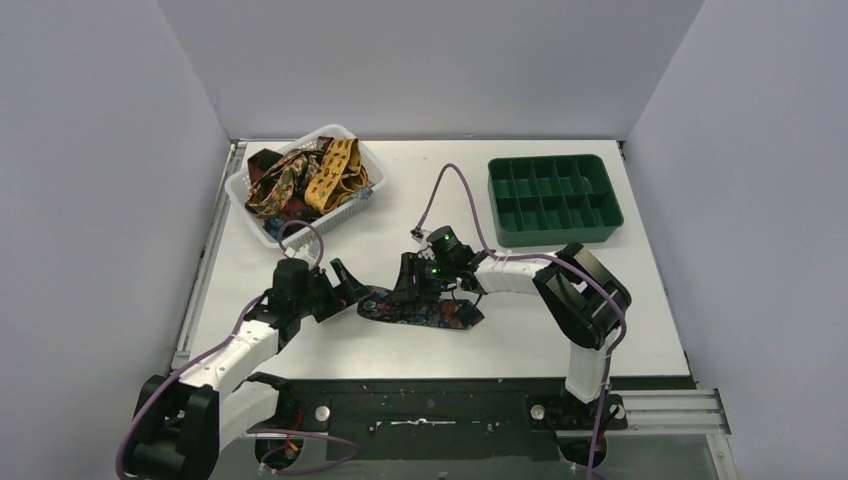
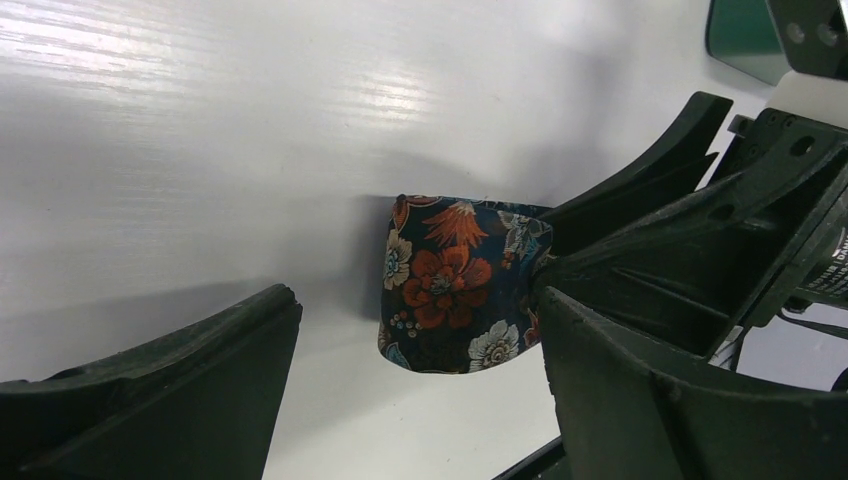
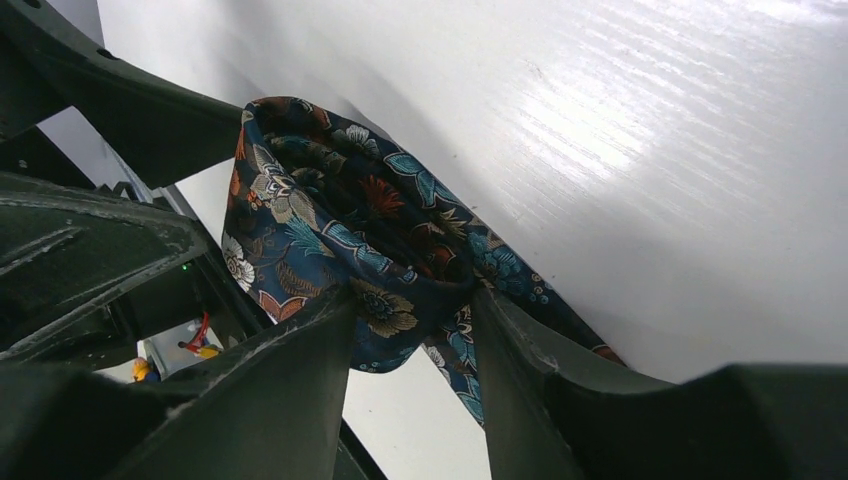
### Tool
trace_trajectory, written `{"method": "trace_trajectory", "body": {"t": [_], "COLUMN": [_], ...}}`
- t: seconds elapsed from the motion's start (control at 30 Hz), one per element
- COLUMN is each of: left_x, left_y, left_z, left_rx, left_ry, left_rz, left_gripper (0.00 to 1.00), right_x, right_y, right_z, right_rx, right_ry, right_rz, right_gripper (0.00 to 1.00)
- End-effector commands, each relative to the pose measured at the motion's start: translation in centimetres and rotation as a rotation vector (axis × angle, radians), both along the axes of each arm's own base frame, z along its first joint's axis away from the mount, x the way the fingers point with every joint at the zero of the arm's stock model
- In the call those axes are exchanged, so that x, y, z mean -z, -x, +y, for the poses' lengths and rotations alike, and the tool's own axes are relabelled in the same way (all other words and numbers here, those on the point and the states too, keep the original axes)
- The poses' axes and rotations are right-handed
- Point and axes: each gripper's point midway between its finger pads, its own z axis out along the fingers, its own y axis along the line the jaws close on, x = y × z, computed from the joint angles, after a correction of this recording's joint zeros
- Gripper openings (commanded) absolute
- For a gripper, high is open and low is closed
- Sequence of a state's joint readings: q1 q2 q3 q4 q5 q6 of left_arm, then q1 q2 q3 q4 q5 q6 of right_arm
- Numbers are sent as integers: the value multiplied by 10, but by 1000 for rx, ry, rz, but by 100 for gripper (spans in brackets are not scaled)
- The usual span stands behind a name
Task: Roll the ties
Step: Roll the tie at the center of the board.
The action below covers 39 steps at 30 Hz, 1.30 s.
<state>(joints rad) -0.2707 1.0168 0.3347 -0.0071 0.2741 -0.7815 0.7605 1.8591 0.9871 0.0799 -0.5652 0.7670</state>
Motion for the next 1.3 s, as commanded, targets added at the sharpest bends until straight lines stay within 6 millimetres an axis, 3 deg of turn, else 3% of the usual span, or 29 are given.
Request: {"method": "trace_trajectory", "body": {"t": [0.0, 0.43, 0.77, 0.87, 1.03, 1.17, 1.27], "left_x": [-10, 3, 15, 20, 21, 22, 22], "left_y": [-7, 8, 3, 7, 8, 9, 9], "left_z": [-11, -29, -39, -39, -35, -33, -32], "left_rx": [80, 176, 206, 217, 195, 195, 190], "left_ry": [43, 143, 192, 187, 174, 154, 150], "left_rz": [-77, -48, -13, 3, 1, 5, 3], "left_gripper": [87, 85, 71, 69, 68, 68, 68], "right_x": [-2, 2, 2, -5, -29, -39, -40], "right_y": [-4, 4, 4, 2, -9, -8, -3], "right_z": [3, 0, 0, 1, -1, -1, 1], "right_rx": [-15, -30, -41, -43, -11, -10, -39], "right_ry": [16, 8, 3, -13, -52, -78, -100], "right_rz": [-25, -15, -19, -30, -57, -73, -60], "right_gripper": [45, 42, 40, 49, 54, 54, 45]}}
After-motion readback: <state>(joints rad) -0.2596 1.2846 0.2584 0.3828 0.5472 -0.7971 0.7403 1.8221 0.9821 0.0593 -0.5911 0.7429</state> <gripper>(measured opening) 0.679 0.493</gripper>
